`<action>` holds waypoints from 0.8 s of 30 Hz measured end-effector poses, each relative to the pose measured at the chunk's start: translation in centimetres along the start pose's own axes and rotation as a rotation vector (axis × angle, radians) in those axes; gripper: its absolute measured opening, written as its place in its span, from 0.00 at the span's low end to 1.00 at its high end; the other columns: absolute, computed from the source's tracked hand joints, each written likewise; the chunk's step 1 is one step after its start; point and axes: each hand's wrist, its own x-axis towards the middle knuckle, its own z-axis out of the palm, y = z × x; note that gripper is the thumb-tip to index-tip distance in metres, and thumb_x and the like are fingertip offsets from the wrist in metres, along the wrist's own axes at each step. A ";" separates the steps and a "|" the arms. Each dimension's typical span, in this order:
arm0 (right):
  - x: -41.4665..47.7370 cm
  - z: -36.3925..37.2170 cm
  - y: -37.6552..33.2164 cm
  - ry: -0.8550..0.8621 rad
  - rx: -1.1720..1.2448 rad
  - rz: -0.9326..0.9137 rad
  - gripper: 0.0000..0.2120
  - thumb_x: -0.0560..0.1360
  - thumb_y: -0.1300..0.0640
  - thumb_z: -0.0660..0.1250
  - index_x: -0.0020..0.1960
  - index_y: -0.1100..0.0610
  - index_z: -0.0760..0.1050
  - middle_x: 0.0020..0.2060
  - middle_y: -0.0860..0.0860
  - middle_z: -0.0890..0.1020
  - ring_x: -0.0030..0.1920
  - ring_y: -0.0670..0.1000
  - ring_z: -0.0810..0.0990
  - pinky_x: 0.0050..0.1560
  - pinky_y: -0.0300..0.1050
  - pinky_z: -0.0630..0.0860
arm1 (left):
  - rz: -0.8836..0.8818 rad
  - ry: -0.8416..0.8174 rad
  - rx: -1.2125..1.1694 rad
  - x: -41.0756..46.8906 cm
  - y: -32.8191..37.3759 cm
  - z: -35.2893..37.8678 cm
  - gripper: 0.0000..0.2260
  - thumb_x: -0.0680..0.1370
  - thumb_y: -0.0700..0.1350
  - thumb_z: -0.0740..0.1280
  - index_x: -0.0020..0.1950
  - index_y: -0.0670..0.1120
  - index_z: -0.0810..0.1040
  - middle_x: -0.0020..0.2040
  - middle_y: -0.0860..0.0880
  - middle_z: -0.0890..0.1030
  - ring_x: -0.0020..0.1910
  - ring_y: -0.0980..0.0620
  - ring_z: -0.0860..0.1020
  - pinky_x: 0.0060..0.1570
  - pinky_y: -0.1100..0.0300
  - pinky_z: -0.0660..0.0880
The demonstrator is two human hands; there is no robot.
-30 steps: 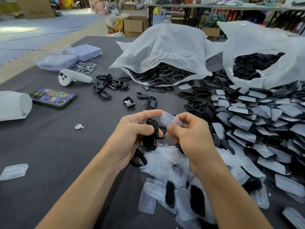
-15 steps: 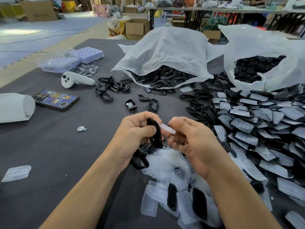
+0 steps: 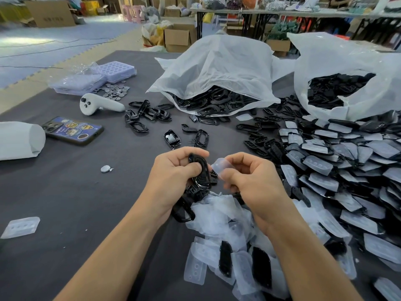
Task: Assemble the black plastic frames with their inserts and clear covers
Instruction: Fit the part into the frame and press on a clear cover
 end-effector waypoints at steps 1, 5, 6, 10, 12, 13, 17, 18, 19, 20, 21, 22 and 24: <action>-0.1 0.1 0.0 -0.010 -0.001 -0.001 0.12 0.75 0.71 0.71 0.42 0.54 0.85 0.35 0.51 0.84 0.30 0.46 0.76 0.33 0.36 0.74 | 0.000 -0.002 0.003 0.0 0.0 0.1 0.16 0.79 0.27 0.65 0.50 0.45 0.87 0.40 0.44 0.88 0.38 0.51 0.85 0.38 0.62 0.80; -0.3 0.3 -0.2 -0.053 -0.011 -0.011 0.10 0.75 0.68 0.72 0.41 0.55 0.86 0.37 0.49 0.85 0.30 0.44 0.74 0.33 0.34 0.73 | 0.002 0.008 0.040 0.0 -0.3 0.3 0.19 0.78 0.28 0.67 0.44 0.51 0.88 0.34 0.49 0.84 0.32 0.54 0.79 0.32 0.64 0.76; -0.4 0.2 -0.3 -0.064 -0.015 -0.012 0.08 0.75 0.67 0.73 0.41 0.56 0.86 0.37 0.49 0.85 0.30 0.43 0.74 0.33 0.34 0.73 | -0.001 0.012 0.049 0.0 -0.4 0.3 0.19 0.78 0.28 0.67 0.43 0.51 0.88 0.33 0.50 0.84 0.30 0.55 0.78 0.31 0.65 0.75; -0.5 0.2 -0.6 -0.076 -0.017 -0.024 0.06 0.74 0.65 0.75 0.40 0.58 0.85 0.33 0.49 0.83 0.30 0.44 0.75 0.34 0.35 0.74 | -0.014 0.027 0.106 0.0 -0.7 0.5 0.18 0.78 0.30 0.69 0.44 0.53 0.88 0.34 0.48 0.84 0.35 0.49 0.81 0.39 0.52 0.78; -0.7 0.4 -0.7 -0.072 0.013 -0.038 0.05 0.74 0.64 0.75 0.40 0.58 0.85 0.30 0.49 0.82 0.30 0.45 0.75 0.34 0.36 0.74 | 0.008 0.051 0.124 -0.1 -0.8 0.7 0.15 0.78 0.32 0.70 0.47 0.53 0.88 0.37 0.41 0.85 0.37 0.39 0.82 0.42 0.43 0.80; -0.9 0.6 -0.8 -0.066 0.033 -0.047 0.05 0.74 0.64 0.75 0.40 0.58 0.86 0.30 0.49 0.82 0.31 0.45 0.76 0.35 0.36 0.75 | 0.023 0.063 0.126 -0.2 -0.8 0.8 0.14 0.78 0.33 0.71 0.48 0.53 0.88 0.39 0.37 0.85 0.37 0.37 0.82 0.43 0.39 0.81; -1.4 2.2 -0.5 0.027 0.083 -0.076 0.05 0.72 0.64 0.77 0.40 0.55 0.87 0.37 0.56 0.87 0.38 0.49 0.83 0.43 0.39 0.81 | 0.065 0.107 0.101 -0.7 -0.9 1.7 0.11 0.77 0.38 0.75 0.50 0.54 0.88 0.39 0.33 0.83 0.36 0.41 0.82 0.47 0.35 0.83; -1.5 2.5 -0.3 0.068 0.099 -0.079 0.05 0.72 0.64 0.77 0.40 0.55 0.87 0.37 0.56 0.87 0.38 0.50 0.83 0.43 0.39 0.81 | 0.066 0.107 0.090 -0.8 -0.9 2.0 0.11 0.78 0.38 0.75 0.51 0.55 0.88 0.39 0.34 0.84 0.37 0.38 0.83 0.48 0.33 0.82; -1.5 2.7 -0.2 0.112 0.112 -0.081 0.05 0.72 0.63 0.77 0.40 0.55 0.87 0.37 0.55 0.87 0.38 0.50 0.83 0.43 0.39 0.82 | 0.064 0.102 0.071 -1.0 -0.9 2.2 0.11 0.78 0.38 0.74 0.52 0.55 0.88 0.39 0.35 0.85 0.39 0.35 0.83 0.49 0.31 0.81; -1.4 2.7 -0.1 0.148 0.118 -0.083 0.04 0.72 0.63 0.77 0.40 0.55 0.88 0.37 0.54 0.87 0.39 0.51 0.84 0.43 0.39 0.82 | 0.058 0.091 0.050 -1.1 -0.9 2.4 0.12 0.79 0.38 0.74 0.52 0.55 0.88 0.40 0.36 0.86 0.40 0.35 0.84 0.51 0.30 0.80; -1.4 2.6 -0.1 0.170 0.123 -0.085 0.05 0.72 0.63 0.77 0.40 0.54 0.88 0.37 0.54 0.87 0.39 0.51 0.85 0.42 0.39 0.82 | 0.048 0.074 0.027 -1.2 -0.8 2.6 0.12 0.79 0.37 0.74 0.53 0.55 0.88 0.42 0.37 0.87 0.41 0.37 0.83 0.53 0.28 0.79; -1.4 2.4 -0.1 0.177 0.129 -0.089 0.05 0.72 0.63 0.77 0.40 0.54 0.88 0.37 0.54 0.88 0.39 0.51 0.85 0.42 0.38 0.82 | 0.033 0.056 0.001 -1.3 -0.7 2.7 0.12 0.79 0.37 0.73 0.53 0.55 0.88 0.43 0.38 0.87 0.41 0.39 0.81 0.54 0.28 0.77; -1.5 2.3 -0.2 0.172 0.136 -0.103 0.05 0.71 0.63 0.78 0.40 0.53 0.88 0.37 0.54 0.88 0.39 0.51 0.85 0.41 0.38 0.82 | 0.000 0.019 -0.058 -1.3 -0.6 2.6 0.13 0.79 0.36 0.73 0.53 0.54 0.88 0.45 0.38 0.88 0.44 0.40 0.80 0.56 0.27 0.76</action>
